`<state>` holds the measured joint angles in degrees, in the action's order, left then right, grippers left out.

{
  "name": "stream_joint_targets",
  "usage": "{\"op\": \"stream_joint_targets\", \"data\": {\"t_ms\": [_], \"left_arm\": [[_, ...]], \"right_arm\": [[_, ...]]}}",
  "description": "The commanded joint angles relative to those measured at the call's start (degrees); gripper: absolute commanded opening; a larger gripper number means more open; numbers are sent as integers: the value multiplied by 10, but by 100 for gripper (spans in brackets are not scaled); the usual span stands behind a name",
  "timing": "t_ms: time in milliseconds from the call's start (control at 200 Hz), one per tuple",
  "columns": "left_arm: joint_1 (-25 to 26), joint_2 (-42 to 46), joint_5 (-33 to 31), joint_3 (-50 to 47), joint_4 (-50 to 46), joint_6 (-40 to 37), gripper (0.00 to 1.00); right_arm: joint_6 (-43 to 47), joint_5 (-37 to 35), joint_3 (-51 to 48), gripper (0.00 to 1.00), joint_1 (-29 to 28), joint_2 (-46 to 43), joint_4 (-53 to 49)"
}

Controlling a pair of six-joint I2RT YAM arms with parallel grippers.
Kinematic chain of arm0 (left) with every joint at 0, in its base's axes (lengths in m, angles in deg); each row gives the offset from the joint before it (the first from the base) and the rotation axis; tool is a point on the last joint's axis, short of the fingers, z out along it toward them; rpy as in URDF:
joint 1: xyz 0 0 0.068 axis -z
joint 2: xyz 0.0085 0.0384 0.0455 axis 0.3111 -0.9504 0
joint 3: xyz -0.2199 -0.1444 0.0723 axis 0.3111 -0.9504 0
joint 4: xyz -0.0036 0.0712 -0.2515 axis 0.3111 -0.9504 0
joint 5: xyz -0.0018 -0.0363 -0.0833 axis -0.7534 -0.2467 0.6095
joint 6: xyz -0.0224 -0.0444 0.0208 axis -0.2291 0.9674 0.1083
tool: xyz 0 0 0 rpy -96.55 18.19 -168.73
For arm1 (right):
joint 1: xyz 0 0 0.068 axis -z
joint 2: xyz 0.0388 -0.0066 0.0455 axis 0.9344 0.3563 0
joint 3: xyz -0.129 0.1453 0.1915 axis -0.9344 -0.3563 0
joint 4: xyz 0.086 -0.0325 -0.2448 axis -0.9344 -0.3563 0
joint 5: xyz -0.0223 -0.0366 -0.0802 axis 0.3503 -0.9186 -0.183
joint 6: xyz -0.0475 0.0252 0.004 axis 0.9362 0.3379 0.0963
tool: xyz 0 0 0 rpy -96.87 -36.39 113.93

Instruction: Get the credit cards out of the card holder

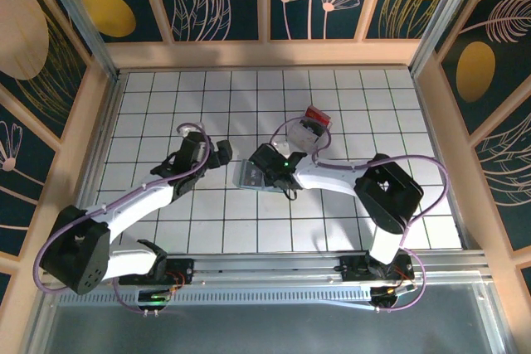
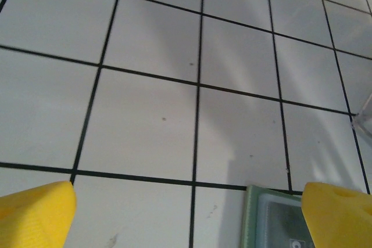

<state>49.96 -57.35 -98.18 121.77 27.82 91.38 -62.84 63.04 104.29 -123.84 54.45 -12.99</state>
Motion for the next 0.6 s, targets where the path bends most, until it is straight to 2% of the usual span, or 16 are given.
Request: {"op": "stream_joint_targets", "data": {"t_ms": [0,375,596], "left_arm": [[32,-30,-46,21,-15,-43,99],[112,-146,-101,46,12,-94,99],[150,-220,-137,83,-4,-104,99]], "right_arm": [[-19,-7,-19,52,8,-21,10],[-10,10,-44,51,28,-37,58],[-14,29,-68,51,52,-81,84]]}}
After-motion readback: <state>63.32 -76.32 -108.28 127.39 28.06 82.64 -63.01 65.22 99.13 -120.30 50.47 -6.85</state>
